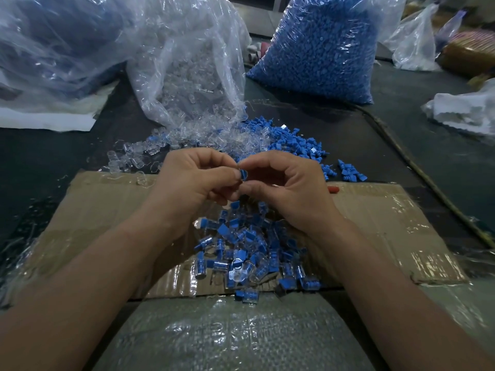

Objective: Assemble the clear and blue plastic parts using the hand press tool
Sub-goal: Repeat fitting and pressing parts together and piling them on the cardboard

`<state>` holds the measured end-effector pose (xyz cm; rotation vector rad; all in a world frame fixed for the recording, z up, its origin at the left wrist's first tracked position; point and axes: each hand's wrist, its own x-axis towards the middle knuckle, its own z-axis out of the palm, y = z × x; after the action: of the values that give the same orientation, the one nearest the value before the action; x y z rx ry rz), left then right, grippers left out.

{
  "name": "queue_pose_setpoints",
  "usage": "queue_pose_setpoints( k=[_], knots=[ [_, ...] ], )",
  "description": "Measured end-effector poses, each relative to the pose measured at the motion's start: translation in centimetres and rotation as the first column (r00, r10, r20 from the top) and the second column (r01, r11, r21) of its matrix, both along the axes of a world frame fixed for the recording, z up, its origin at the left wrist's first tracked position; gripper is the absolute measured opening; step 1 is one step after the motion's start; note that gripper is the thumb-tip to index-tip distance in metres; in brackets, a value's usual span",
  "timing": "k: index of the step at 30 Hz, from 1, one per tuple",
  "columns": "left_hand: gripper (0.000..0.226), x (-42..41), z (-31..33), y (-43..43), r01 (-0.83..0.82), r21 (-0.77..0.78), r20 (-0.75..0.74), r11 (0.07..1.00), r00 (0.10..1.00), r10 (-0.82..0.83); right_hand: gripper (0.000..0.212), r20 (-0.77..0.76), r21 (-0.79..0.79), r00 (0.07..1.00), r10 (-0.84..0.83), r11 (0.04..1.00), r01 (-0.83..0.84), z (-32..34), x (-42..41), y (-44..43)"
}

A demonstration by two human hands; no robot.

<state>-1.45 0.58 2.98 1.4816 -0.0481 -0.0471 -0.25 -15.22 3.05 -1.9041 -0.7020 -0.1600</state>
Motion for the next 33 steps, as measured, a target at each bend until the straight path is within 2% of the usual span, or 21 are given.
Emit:
queue_pose_setpoints(
  k=[5, 9, 13, 21, 33],
  knots=[
    [0.024, 0.13, -0.14, 0.17, 0.035, -0.008, -0.052, 0.999, 0.998, -0.035, 0.031, 0.114, -0.008, 0.993, -0.017, 1.0, 0.018, -0.51, 0.24, 0.01],
    [0.009, 0.18, -0.11, 0.22, 0.092, -0.019, -0.076, 0.996, 0.993, -0.093, 0.029, 0.202, -0.039, 0.978, -0.047, 0.998, 0.056, -0.67, 0.37, -0.17],
    [0.007, 0.29, -0.28, 0.37, 0.12, -0.028, -0.071, 0.992, 0.99, -0.122, 0.022, 0.264, -0.063, 0.963, -0.062, 0.995, 0.081, -0.67, 0.53, -0.34],
    [0.005, 0.37, -0.47, 0.37, 0.138, -0.056, -0.075, 0.989, 0.987, -0.142, 0.018, 0.317, -0.084, 0.946, -0.062, 0.992, 0.093, -0.52, 0.51, -0.41],
    [0.016, 0.29, -0.57, 0.17, 0.088, -0.035, -0.078, 0.995, 0.993, -0.091, 0.021, 0.264, -0.162, 0.963, -0.049, 0.982, 0.095, -0.29, 0.57, -0.48]
  ],
)
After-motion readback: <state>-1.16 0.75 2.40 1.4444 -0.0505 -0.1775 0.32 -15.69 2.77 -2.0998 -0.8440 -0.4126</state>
